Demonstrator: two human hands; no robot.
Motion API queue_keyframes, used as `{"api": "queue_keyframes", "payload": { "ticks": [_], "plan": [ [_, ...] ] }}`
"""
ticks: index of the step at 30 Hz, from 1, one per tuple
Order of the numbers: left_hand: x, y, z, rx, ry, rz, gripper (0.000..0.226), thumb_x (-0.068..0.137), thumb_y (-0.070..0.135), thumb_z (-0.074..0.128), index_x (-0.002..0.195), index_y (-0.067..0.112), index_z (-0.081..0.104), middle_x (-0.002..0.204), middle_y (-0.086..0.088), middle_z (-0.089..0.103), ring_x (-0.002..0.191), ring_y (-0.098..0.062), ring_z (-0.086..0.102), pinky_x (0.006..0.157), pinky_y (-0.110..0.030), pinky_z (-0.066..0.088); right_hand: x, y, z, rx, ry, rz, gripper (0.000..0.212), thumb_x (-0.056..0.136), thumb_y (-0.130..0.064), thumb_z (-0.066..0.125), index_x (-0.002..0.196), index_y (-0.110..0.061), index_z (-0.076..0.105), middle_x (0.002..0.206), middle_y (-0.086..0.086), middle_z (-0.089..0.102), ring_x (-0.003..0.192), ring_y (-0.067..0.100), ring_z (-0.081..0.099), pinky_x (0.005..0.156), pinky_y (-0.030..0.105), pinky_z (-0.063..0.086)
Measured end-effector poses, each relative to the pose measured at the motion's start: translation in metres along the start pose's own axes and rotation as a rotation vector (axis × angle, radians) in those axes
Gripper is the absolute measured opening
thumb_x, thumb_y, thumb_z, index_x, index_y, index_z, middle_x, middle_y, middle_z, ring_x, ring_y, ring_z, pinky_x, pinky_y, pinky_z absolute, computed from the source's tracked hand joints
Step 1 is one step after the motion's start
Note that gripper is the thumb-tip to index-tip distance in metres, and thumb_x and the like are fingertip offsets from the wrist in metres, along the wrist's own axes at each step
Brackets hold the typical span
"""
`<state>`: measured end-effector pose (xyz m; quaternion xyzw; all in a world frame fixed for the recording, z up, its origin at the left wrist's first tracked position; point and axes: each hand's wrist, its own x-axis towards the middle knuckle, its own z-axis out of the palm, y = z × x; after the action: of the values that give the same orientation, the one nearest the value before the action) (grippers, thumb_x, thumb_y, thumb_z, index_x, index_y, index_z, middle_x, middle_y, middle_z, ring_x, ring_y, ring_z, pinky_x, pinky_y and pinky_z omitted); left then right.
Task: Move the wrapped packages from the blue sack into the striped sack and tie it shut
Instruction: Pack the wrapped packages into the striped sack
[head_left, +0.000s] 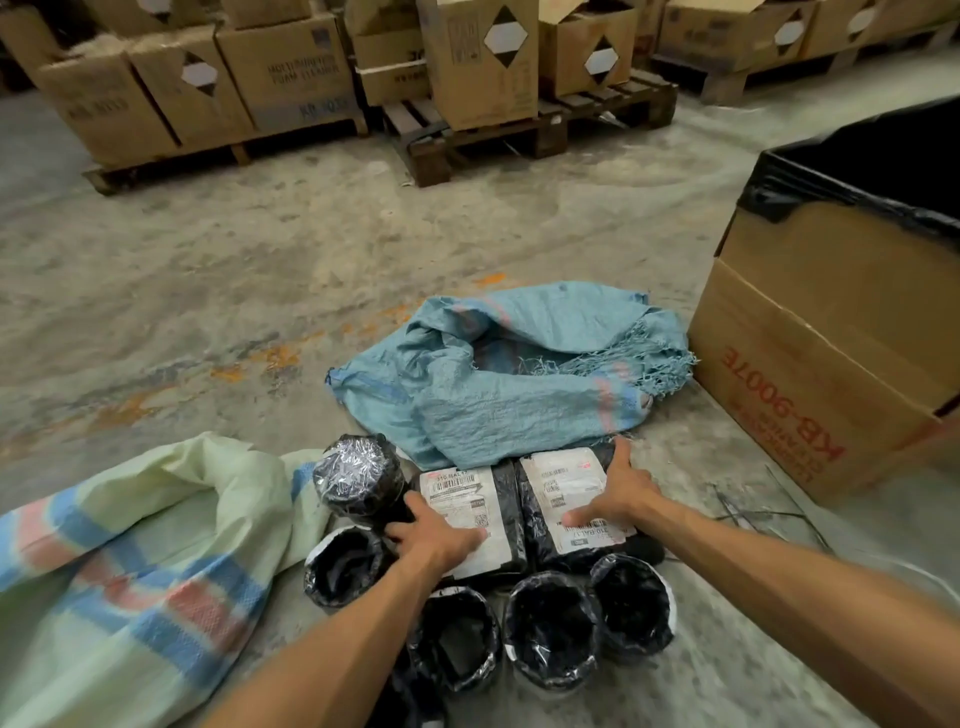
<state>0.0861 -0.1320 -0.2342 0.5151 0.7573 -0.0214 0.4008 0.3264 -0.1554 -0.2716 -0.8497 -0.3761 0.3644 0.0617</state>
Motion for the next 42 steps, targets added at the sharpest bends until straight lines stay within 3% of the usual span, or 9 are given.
{"api": "queue_keyframes", "payload": {
  "ticks": [2,7,12,19,22,25,29,33,42],
  "plan": [
    [0.001,0.000,-0.002,-0.017,0.005,-0.009,0.112,0.079,0.038,0.078,0.151,0.016,-0.005,0.152,-0.028,0.005,0.139,-0.045,0.027,0.115,-0.047,0.029,0.000,0.003,0.001,0.080,0.026,0.027,0.160,0.039,-0.049,0.097,0.151,-0.022,-0.013,0.141,0.027,0.039,0.125,0.043,0.046,0.099,0.049,0.045],
    [0.002,0.003,0.004,0.071,0.062,0.030,0.103,0.076,0.045,0.078,0.144,0.022,0.004,0.143,-0.025,0.022,0.125,-0.043,0.043,0.109,-0.049,0.036,-0.001,0.008,-0.002,0.151,0.001,0.119,0.148,0.040,-0.044,0.098,0.151,-0.002,0.009,0.149,0.024,0.033,0.133,0.040,0.039,0.105,0.047,0.043],
    [-0.002,0.004,0.007,0.110,0.104,0.017,0.110,0.075,0.051,0.076,0.148,0.024,0.000,0.143,-0.025,0.036,0.130,-0.041,0.040,0.108,-0.048,0.027,-0.007,0.011,-0.010,0.284,-0.019,0.135,0.151,0.050,-0.030,0.098,0.154,-0.005,-0.009,0.158,0.022,0.019,0.143,0.039,0.027,0.111,0.048,0.036],
    [-0.007,0.008,-0.002,0.026,0.169,0.028,0.128,0.057,0.048,0.091,0.147,0.013,0.007,0.143,-0.028,0.032,0.130,-0.041,0.040,0.108,-0.049,0.033,-0.012,0.024,-0.020,0.527,-0.051,0.061,0.146,0.050,-0.022,0.099,0.152,-0.008,-0.004,0.149,0.018,0.039,0.131,0.035,0.045,0.103,0.043,0.044],
    [-0.009,0.011,-0.008,0.009,0.164,0.054,0.125,0.054,0.049,0.092,0.144,0.005,0.018,0.143,-0.026,0.032,0.128,-0.040,0.044,0.106,-0.049,0.040,-0.012,0.023,-0.027,0.635,-0.044,0.065,0.118,0.049,-0.022,0.098,0.142,0.003,0.030,0.130,0.016,0.058,0.111,0.032,0.063,0.090,0.041,0.054],
    [-0.015,0.013,-0.010,-0.004,0.187,0.079,0.121,0.055,0.053,0.090,0.143,0.002,0.024,0.144,-0.023,0.035,0.128,-0.039,0.045,0.106,-0.049,0.038,-0.015,0.018,-0.036,0.722,-0.056,0.075,0.078,0.043,-0.029,0.099,0.103,0.006,0.065,0.090,0.016,0.075,0.078,0.030,0.073,0.077,0.045,0.060],
    [-0.023,0.020,-0.009,-0.124,0.221,0.114,0.117,0.057,0.045,0.092,0.143,0.001,0.026,0.145,-0.021,0.036,0.131,-0.039,0.041,0.106,-0.048,0.039,-0.027,0.004,-0.040,0.749,0.015,0.034,0.041,0.068,-0.021,0.089,0.097,-0.003,0.065,0.082,0.013,0.073,0.072,0.028,0.072,0.067,0.037,0.059],
    [-0.031,0.032,-0.008,-0.282,0.188,0.233,0.109,0.059,0.023,0.093,0.142,0.004,0.025,0.147,-0.022,0.032,0.127,-0.038,0.046,0.105,-0.043,0.043,-0.039,-0.003,-0.043,0.649,0.097,-0.101,0.055,0.065,-0.033,0.088,0.109,-0.018,0.058,0.098,0.004,0.069,0.089,0.023,0.067,0.085,0.042,0.057],
    [-0.045,0.037,-0.041,-0.332,0.163,0.343,0.083,0.061,0.017,0.092,0.122,0.015,0.036,0.111,-0.008,0.053,0.098,-0.028,0.057,0.089,-0.040,0.050,-0.074,-0.009,-0.083,0.682,0.145,-0.350,0.048,0.074,-0.032,0.085,0.110,-0.023,0.055,0.104,-0.002,0.065,0.092,0.016,0.064,0.083,0.035,0.053]
  ]
}}
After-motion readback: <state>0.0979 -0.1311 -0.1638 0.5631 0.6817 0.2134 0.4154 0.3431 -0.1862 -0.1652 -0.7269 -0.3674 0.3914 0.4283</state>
